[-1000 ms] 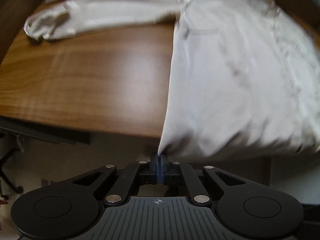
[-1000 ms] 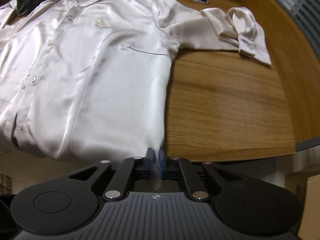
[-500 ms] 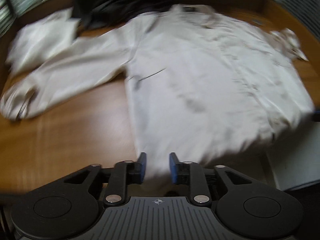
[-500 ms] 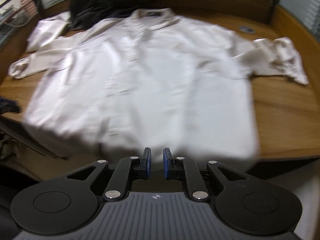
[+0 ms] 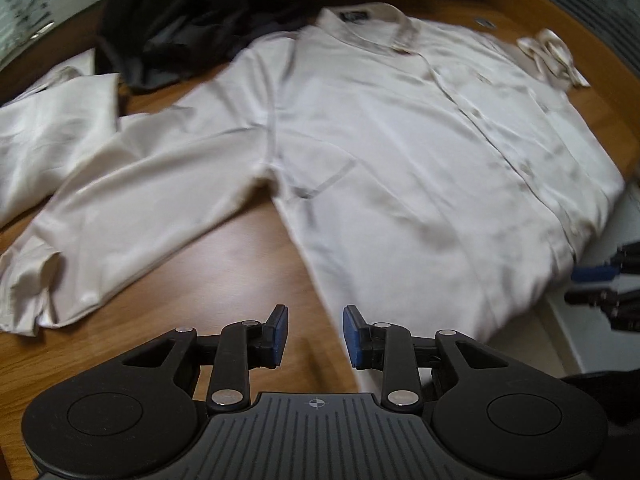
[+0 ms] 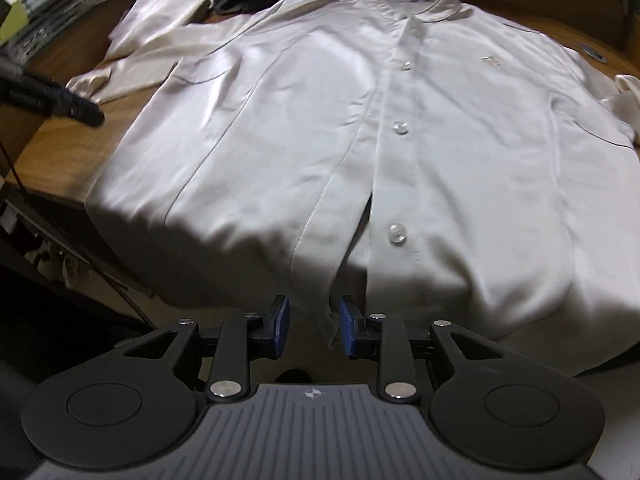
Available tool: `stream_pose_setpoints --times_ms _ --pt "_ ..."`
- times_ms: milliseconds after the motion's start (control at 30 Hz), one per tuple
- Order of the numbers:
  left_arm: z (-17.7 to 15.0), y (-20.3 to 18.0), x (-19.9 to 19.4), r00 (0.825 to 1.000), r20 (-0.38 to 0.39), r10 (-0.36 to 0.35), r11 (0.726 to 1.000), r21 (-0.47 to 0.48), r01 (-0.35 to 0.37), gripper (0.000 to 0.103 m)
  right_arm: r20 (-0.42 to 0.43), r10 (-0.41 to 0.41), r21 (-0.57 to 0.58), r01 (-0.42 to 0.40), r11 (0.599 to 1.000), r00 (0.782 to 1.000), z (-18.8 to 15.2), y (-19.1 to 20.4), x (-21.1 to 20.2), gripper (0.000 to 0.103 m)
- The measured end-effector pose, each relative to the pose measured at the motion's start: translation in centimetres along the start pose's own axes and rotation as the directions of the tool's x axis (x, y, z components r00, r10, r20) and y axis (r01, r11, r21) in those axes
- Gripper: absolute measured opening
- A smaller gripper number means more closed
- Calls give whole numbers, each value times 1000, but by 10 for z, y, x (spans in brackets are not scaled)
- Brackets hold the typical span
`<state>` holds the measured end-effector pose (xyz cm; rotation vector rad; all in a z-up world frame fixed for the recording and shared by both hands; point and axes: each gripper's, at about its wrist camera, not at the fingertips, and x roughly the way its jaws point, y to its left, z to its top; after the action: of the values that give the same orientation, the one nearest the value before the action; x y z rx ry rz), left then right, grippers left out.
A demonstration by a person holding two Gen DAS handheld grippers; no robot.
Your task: Fold clothes
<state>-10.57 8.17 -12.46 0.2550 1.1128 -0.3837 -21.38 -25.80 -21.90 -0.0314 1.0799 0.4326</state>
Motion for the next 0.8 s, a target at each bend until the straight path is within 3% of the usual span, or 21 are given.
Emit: stream_pose_setpoints --times_ms 267,400,567,667,800 --pt "-4 5 -4 1000 22 3 1000 5 -3 33 14 33 21 -33 999 999 0 -10 3 28" --pt "-6 -3 -4 1000 26 -9 1000 25 9 33 21 61 56 -63 996 998 0 -13 -1 1" --pt "-5 -10 -2 999 29 -25 999 33 24 33 48 34 76 -38 996 998 3 -15 -13 0" --pt "-4 -16 0 999 28 -30 999 46 29 33 38 -12 72 9 997 999 4 -20 -19 0" --pt "-3 -24 3 999 25 -36 996 79 34 33 11 -8 59 7 998 1000 2 -18 -18 3"
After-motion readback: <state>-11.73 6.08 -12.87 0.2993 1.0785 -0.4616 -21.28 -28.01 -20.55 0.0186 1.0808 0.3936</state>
